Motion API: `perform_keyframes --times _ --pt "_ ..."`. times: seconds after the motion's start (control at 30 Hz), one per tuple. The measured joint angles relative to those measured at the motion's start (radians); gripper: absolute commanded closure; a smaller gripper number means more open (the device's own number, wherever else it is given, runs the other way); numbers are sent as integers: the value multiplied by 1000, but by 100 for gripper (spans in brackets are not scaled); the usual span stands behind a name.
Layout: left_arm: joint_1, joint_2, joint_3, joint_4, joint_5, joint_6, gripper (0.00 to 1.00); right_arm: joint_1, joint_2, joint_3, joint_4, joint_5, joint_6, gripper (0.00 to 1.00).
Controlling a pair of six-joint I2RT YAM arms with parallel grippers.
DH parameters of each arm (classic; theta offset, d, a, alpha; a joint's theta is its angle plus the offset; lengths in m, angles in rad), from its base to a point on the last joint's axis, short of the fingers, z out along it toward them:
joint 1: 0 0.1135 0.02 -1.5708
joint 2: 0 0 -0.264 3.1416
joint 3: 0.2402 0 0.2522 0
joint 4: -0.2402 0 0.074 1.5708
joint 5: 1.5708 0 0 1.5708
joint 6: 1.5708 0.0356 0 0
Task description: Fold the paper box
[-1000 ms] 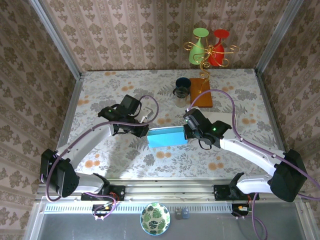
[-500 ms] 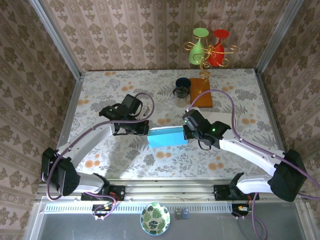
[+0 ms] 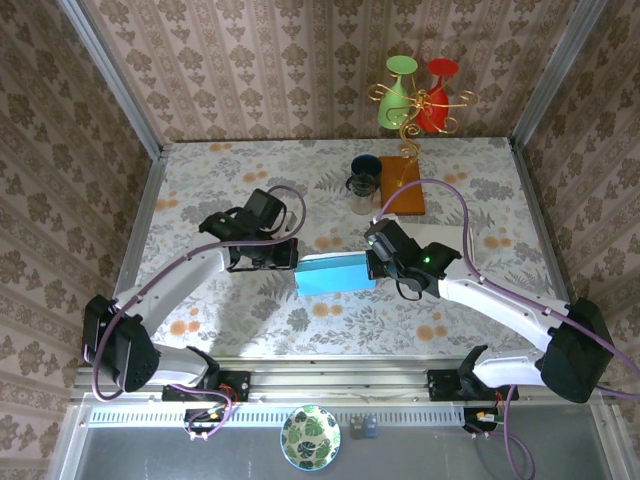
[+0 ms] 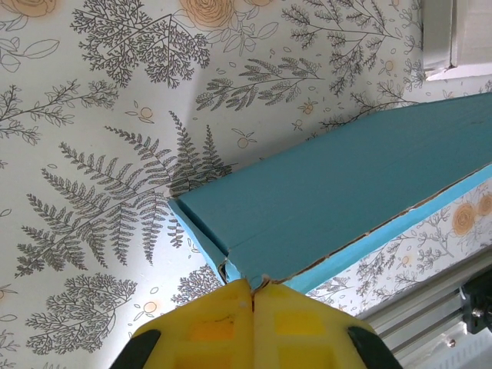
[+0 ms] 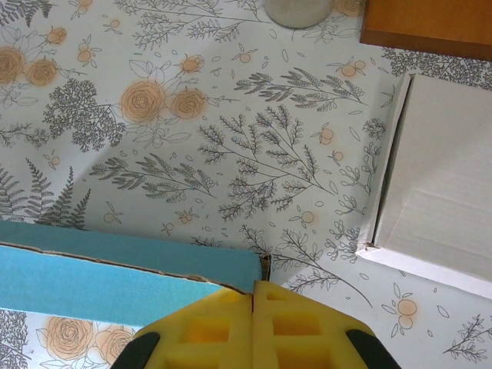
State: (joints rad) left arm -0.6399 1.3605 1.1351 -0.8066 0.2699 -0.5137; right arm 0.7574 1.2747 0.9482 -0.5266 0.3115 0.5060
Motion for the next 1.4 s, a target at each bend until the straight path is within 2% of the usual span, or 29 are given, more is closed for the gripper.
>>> perform_keyframes --times 0.53,0.93,1.4 --pt "59 38 35 -24 103 -16 96 0 2 0 0 5 3 100" --pt "59 34 18 -12 92 63 97 1 2 0 4 4 3 100" --pt "48 -25 -60 79 69 68 97 1 2 0 4 4 3 100"
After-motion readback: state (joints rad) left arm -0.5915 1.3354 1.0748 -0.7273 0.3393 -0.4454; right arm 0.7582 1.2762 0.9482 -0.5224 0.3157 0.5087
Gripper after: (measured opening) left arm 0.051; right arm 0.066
